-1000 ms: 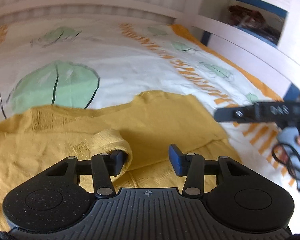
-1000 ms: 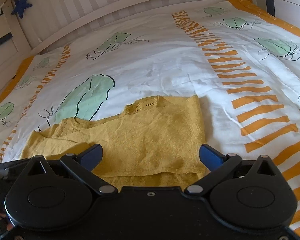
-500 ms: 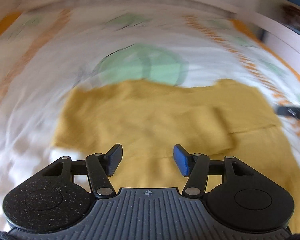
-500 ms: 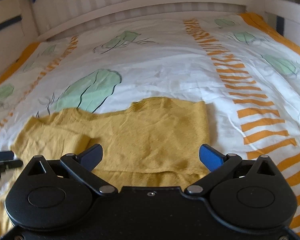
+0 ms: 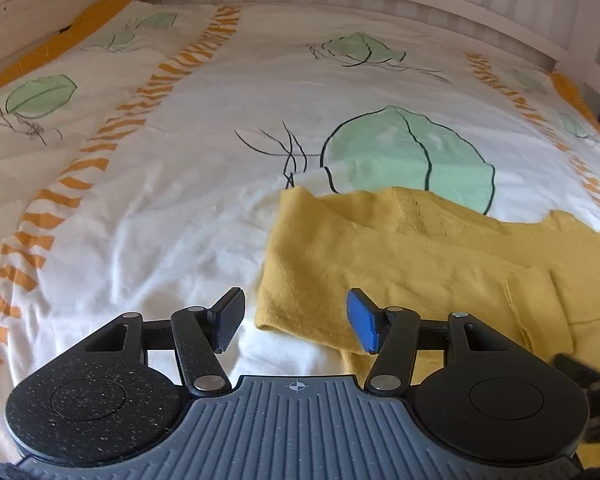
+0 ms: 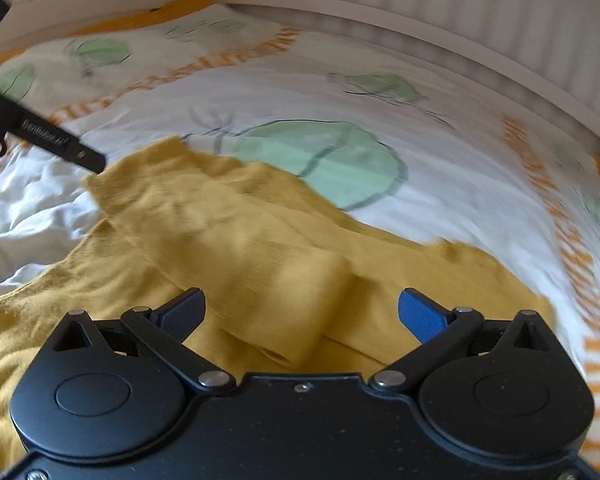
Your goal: Fold small clothes
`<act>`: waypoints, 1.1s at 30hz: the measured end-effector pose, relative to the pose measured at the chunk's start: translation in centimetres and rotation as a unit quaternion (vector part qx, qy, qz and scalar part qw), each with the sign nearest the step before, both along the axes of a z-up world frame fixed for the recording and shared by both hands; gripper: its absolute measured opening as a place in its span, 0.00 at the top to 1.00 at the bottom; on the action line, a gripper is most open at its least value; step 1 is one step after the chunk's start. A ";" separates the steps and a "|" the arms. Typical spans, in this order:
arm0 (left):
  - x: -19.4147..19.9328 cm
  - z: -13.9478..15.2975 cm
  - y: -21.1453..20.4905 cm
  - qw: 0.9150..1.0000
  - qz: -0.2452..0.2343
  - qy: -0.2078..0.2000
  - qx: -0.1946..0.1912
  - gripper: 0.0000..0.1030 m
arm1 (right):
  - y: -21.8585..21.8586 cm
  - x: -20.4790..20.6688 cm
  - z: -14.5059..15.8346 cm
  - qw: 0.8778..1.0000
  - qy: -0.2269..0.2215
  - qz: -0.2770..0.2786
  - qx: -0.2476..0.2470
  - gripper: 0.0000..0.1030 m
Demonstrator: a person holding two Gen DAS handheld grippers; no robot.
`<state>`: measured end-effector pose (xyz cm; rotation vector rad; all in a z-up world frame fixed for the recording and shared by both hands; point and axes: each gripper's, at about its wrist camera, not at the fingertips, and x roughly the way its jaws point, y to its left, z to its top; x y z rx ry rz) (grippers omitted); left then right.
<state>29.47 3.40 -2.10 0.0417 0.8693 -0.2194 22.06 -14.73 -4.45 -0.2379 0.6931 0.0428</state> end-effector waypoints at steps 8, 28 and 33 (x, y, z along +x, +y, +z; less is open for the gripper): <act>-0.8 0.3 -0.9 0.999 -0.031 -0.006 -0.002 0.47 | -1.4 1.8 -1.3 0.997 0.034 -0.046 -0.061 0.01; -0.4 0.0 -0.8 1.000 -0.021 0.006 -0.011 0.47 | 1.1 4.3 -2.7 0.996 0.045 -0.072 -0.035 0.01; -0.4 0.2 -0.5 1.000 -0.016 0.004 -0.014 0.47 | -4.2 3.2 -2.2 0.986 0.043 -0.154 -0.039 0.01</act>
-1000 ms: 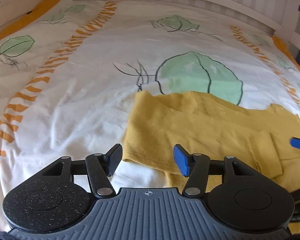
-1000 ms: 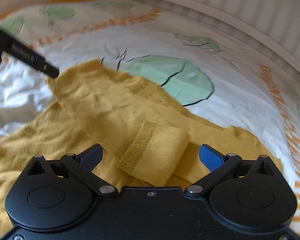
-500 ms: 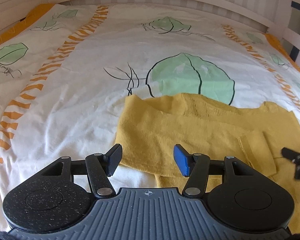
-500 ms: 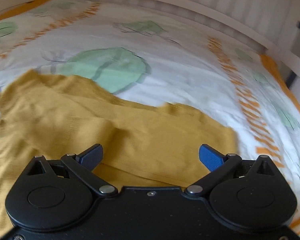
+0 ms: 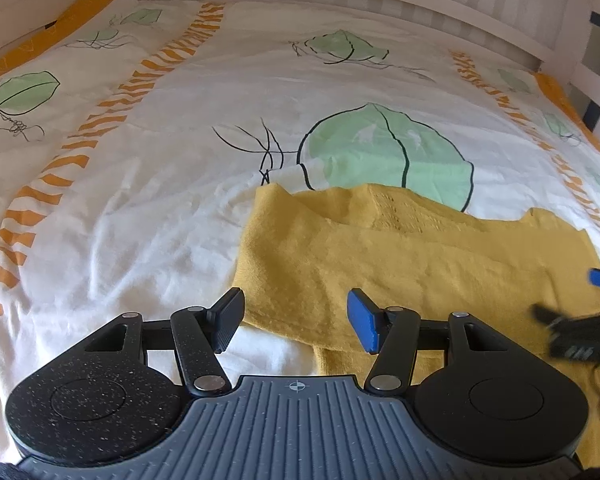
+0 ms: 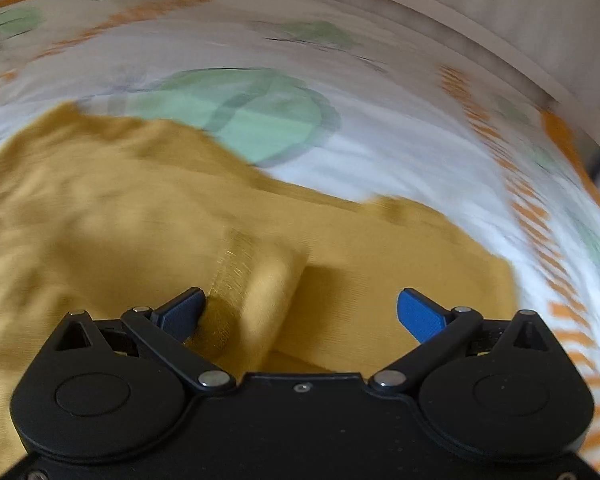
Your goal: Fold small clothes
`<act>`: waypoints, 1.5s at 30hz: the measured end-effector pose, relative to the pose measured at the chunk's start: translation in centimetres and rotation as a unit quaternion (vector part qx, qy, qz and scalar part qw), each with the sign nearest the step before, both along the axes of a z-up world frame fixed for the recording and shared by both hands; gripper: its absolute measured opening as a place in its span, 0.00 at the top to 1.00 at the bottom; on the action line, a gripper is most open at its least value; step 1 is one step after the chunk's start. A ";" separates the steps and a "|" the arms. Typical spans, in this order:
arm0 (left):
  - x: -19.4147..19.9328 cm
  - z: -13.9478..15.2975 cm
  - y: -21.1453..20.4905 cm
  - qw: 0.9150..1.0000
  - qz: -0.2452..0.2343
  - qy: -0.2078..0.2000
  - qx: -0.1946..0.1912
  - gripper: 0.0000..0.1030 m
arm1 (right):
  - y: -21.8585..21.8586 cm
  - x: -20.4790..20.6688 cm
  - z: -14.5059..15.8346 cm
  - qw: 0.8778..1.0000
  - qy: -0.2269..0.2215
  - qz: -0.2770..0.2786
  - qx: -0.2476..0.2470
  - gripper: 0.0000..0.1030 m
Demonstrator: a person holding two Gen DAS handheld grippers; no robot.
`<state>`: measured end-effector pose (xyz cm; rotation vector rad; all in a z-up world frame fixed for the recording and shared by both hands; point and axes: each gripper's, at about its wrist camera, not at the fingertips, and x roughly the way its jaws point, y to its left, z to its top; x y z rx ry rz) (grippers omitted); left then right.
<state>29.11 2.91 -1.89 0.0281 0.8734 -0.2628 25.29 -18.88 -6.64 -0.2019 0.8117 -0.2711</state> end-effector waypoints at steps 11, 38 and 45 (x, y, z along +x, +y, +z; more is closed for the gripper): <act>0.3 -0.3 -0.2 1.000 -0.003 0.006 0.000 0.47 | -5.5 -2.1 0.4 0.985 -0.016 -0.008 0.173 0.24; 0.7 -0.7 1.6 1.000 0.019 0.015 -0.003 0.47 | -8.0 -1.2 10.1 0.983 -0.086 -0.005 0.161 0.89; 0.6 -1.2 0.4 1.000 -0.002 0.020 0.009 0.47 | -13.2 -0.3 8.8 0.987 -0.055 -0.066 0.139 0.89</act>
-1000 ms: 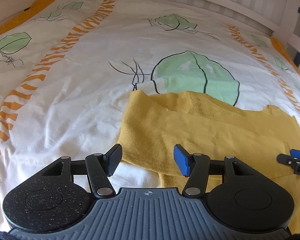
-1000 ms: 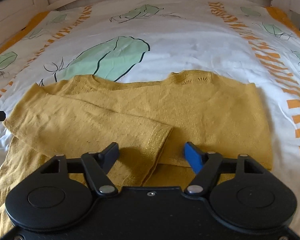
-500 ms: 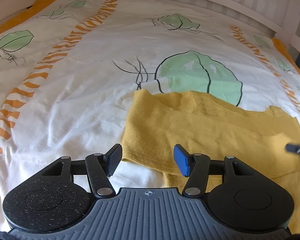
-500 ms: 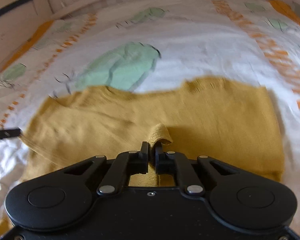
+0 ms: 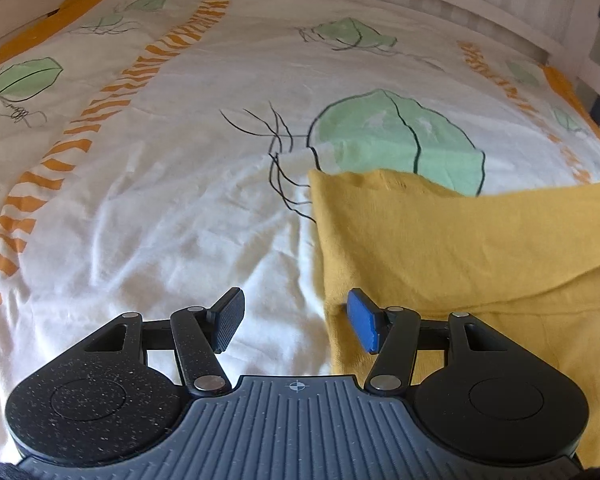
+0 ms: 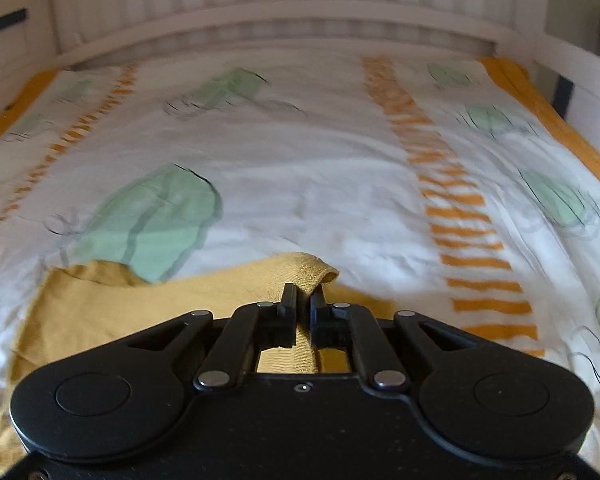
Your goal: Fold small clothes
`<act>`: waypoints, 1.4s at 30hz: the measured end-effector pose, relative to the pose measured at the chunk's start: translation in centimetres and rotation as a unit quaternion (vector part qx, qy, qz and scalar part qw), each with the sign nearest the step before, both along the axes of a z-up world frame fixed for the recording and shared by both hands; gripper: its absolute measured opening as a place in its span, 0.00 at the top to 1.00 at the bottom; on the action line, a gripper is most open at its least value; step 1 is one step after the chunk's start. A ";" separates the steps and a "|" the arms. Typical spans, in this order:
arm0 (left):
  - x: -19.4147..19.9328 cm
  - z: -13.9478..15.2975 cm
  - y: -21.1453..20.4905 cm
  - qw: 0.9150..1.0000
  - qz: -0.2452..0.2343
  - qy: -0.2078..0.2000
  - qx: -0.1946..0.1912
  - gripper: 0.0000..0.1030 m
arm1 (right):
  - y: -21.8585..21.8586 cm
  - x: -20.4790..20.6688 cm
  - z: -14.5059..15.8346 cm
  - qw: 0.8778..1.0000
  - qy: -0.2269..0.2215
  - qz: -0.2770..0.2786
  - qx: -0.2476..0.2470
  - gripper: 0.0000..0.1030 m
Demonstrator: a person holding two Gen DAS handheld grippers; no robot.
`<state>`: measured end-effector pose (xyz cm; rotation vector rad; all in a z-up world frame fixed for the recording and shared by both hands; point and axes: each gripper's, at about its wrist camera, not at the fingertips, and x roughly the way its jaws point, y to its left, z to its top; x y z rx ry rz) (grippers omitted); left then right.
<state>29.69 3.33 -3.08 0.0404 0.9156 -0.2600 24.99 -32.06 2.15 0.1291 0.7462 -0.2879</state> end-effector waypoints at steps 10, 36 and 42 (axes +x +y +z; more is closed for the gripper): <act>0.0 -0.9 -0.3 1.000 -0.010 0.014 0.008 0.47 | -2.4 -0.1 -6.8 0.997 0.060 -0.038 0.014 0.74; -2.4 -5.9 -2.1 0.999 -0.011 -0.028 0.019 0.01 | -4.9 -6.5 -11.6 0.996 -0.055 -0.070 0.029 0.01; -2.9 -6.0 -2.5 0.999 0.007 -0.048 0.022 0.01 | -5.2 -7.2 -11.6 0.995 -0.066 -0.062 0.046 0.00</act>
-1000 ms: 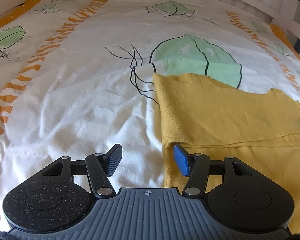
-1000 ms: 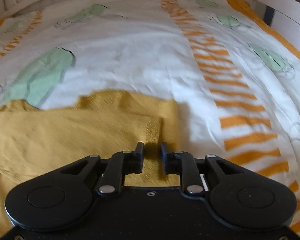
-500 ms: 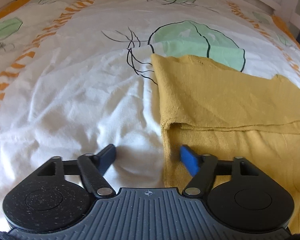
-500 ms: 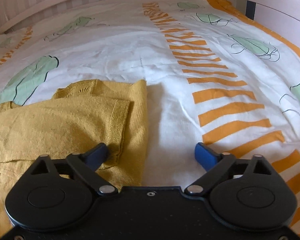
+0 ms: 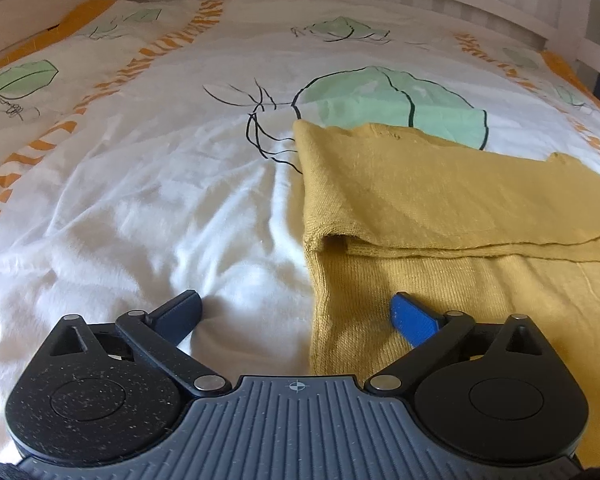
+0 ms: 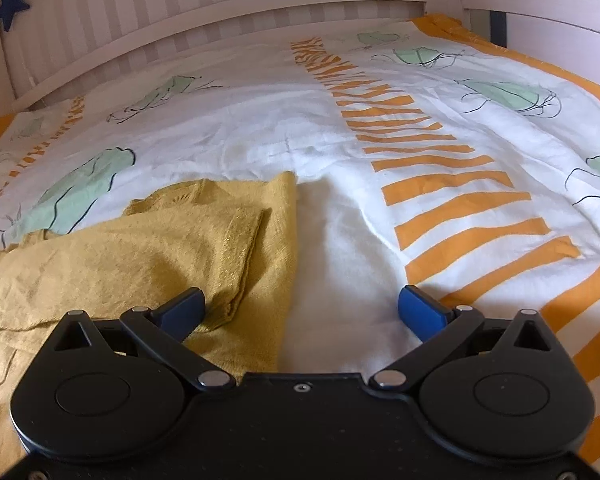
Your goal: Fold small clothes
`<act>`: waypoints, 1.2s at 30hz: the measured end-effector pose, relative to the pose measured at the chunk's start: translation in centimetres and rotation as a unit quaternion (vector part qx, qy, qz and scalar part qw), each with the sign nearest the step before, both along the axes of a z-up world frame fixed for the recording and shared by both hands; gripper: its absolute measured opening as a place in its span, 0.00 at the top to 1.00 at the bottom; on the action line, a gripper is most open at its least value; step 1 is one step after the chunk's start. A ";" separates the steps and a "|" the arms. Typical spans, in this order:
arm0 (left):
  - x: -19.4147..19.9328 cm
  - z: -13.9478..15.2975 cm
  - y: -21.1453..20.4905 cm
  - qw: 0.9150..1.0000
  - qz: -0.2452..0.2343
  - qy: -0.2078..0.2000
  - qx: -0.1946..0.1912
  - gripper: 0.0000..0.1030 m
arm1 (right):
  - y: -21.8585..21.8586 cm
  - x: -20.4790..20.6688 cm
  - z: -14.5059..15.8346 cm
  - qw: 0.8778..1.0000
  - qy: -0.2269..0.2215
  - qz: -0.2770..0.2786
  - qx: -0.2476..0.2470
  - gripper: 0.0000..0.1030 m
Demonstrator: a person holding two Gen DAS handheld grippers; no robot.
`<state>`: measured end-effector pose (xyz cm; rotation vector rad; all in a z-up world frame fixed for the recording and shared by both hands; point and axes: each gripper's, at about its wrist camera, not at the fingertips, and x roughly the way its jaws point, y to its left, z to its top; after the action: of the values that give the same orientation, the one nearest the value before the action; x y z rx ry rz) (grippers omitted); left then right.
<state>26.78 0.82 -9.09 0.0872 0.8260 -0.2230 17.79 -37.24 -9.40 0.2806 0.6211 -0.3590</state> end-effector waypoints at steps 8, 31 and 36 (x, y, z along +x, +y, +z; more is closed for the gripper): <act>-1.2 0.6 0.4 0.999 -0.005 0.035 0.011 0.01 | 1.3 -1.7 1.2 0.999 0.044 0.030 -0.007 0.01; -14.1 5.3 6.2 0.992 -0.057 0.113 0.015 0.02 | 5.9 -16.3 4.4 0.973 0.163 0.102 0.124 0.00; -16.7 5.3 6.7 0.989 -0.076 0.123 0.007 0.02 | 6.6 -18.7 4.9 0.965 0.175 0.123 0.155 0.00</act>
<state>10.04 7.54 -3.80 0.1378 1.0688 -0.3772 -0.91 -30.61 -4.50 0.4390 1.0519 -0.0676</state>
